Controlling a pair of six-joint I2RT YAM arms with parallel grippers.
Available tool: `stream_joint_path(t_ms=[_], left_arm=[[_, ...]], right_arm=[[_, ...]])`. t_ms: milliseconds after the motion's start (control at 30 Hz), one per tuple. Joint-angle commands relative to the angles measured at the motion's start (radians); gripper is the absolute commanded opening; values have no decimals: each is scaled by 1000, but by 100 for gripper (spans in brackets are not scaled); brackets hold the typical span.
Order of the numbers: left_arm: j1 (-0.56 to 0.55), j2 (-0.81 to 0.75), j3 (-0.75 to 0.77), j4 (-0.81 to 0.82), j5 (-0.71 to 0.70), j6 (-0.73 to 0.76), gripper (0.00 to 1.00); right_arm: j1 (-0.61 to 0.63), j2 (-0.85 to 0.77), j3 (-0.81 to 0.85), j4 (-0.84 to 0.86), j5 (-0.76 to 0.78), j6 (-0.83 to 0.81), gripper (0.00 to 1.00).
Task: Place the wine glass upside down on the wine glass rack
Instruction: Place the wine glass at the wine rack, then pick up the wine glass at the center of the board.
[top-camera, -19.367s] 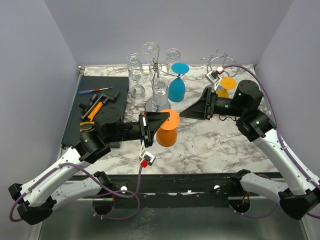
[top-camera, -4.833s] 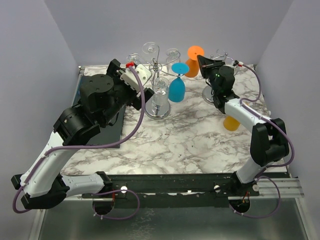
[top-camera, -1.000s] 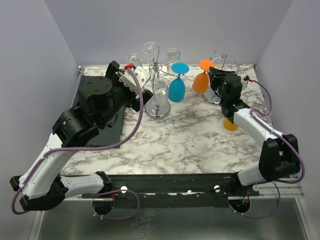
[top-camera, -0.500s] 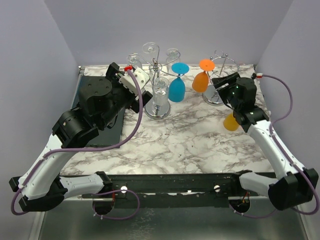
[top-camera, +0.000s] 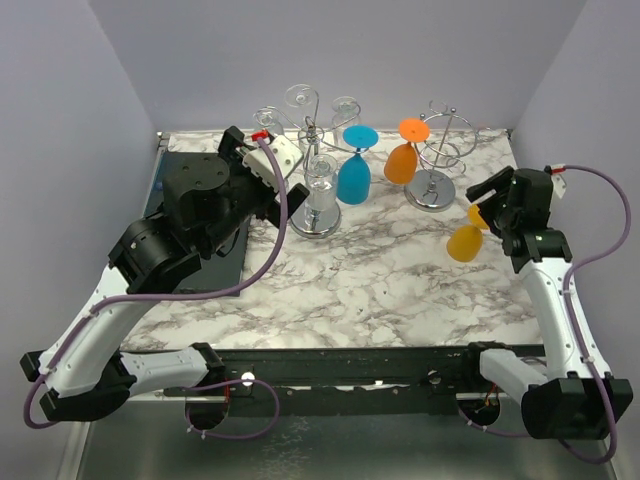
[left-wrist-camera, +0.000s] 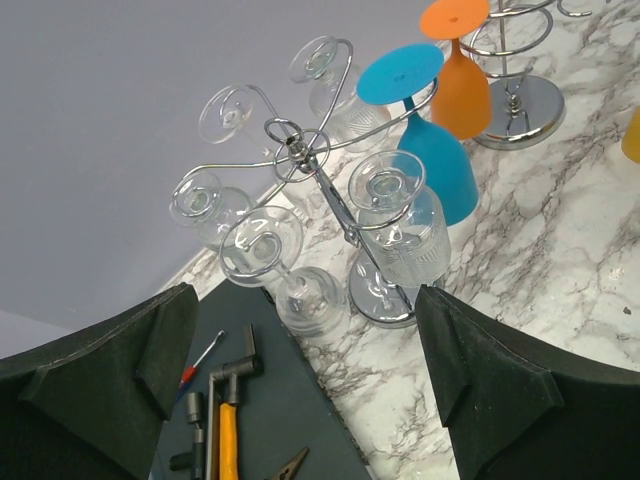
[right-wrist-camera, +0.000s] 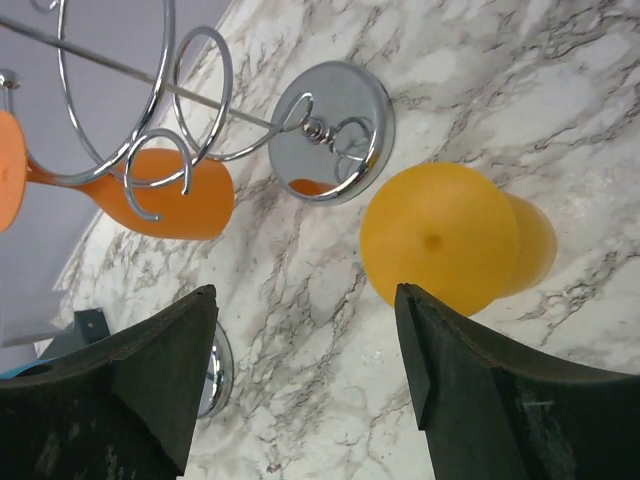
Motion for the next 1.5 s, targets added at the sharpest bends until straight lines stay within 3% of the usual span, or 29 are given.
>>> stream_joint_path(t_ms=[0, 233, 467, 733, 933, 1167, 1400, 1467], left_arm=[[6, 15, 24, -13, 32, -21, 99], [5, 24, 15, -12, 35, -27, 99], [5, 46, 14, -23, 34, -41, 99], [5, 50, 10, -24, 35, -43, 99], [5, 45, 16, -25, 25, -35, 99], [5, 33, 2, -25, 24, -32, 99], [6, 31, 7, -24, 25, -30, 99], [5, 30, 5, -25, 22, -29, 99]], right_arm=[[-61, -52, 10, -41, -35, -61, 78], [-191, -50, -101, -77, -64, -42, 72], [-332, -90, -200, -1, -241, -23, 72], [-364, -134, -298, 140, -408, 71, 67], [-373, -115, -336, 185, -435, 108, 61], [-377, -128, -354, 243, -413, 123, 42], [-378, -146, -332, 258, -393, 113, 3], [-378, -147, -321, 253, -389, 105, 0]])
